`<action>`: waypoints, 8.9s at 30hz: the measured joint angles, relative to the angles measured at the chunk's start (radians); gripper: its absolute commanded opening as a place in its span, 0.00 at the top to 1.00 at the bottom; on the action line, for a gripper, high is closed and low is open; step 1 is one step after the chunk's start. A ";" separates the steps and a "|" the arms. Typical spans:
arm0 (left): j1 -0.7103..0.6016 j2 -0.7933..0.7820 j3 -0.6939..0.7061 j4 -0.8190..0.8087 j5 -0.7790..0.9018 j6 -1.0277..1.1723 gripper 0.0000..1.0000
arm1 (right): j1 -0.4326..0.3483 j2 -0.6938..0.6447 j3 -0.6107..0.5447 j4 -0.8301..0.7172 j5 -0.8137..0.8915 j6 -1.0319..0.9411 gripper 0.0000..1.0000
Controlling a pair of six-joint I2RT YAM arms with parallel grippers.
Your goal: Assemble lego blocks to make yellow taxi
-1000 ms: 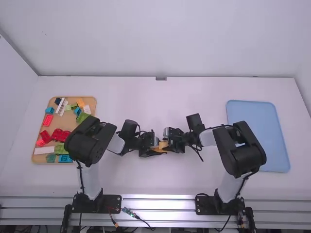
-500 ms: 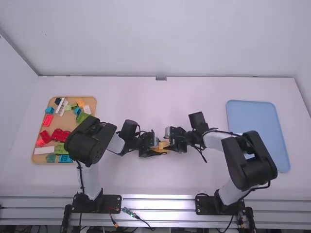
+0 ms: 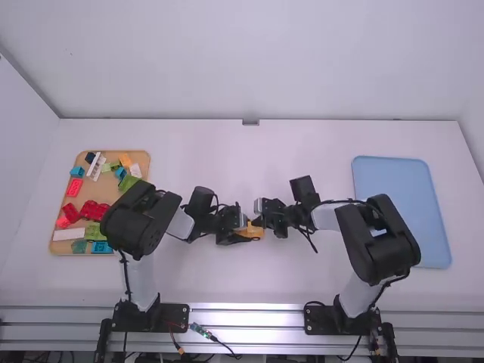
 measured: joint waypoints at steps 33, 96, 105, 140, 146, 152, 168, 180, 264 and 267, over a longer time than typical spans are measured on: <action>-0.001 0.000 0.000 0.005 -0.003 -0.006 0.74 | 0.035 -0.021 -0.007 -0.035 0.099 0.055 1.00; 0.130 -0.544 0.304 -0.929 -0.481 -0.272 0.01 | -0.178 -0.468 -0.053 -0.229 0.366 0.342 0.01; 0.467 -0.645 0.344 -1.095 -0.676 -0.729 0.01 | -0.177 -0.468 -0.053 -0.189 0.366 0.367 0.01; 0.747 -0.348 0.289 -0.941 -0.995 -1.096 0.28 | -0.177 -0.468 -0.053 -0.076 0.366 0.473 0.01; 0.747 -0.348 0.277 -0.896 -0.995 -1.091 0.33 | -0.177 -0.468 -0.053 -0.068 0.366 0.477 0.01; 0.747 -0.348 0.207 -0.840 -0.995 -1.073 0.41 | -0.177 -0.468 -0.053 -0.068 0.366 0.476 0.01; 0.747 -0.348 0.130 -0.728 -0.975 -1.016 0.45 | -0.177 -0.468 -0.053 -0.065 0.366 0.477 0.01; 0.747 -0.348 0.102 -0.675 -0.964 -0.990 0.59 | -0.165 -0.468 -0.053 -0.063 0.367 0.473 0.01; 0.103 -0.236 -0.066 0.961 0.220 -1.365 0.98 | -0.136 -0.130 -0.057 1.395 -0.446 1.753 0.28; 0.103 -0.234 -0.045 0.966 0.234 -1.386 0.98 | -0.137 -0.130 -0.057 1.338 -0.432 1.736 0.29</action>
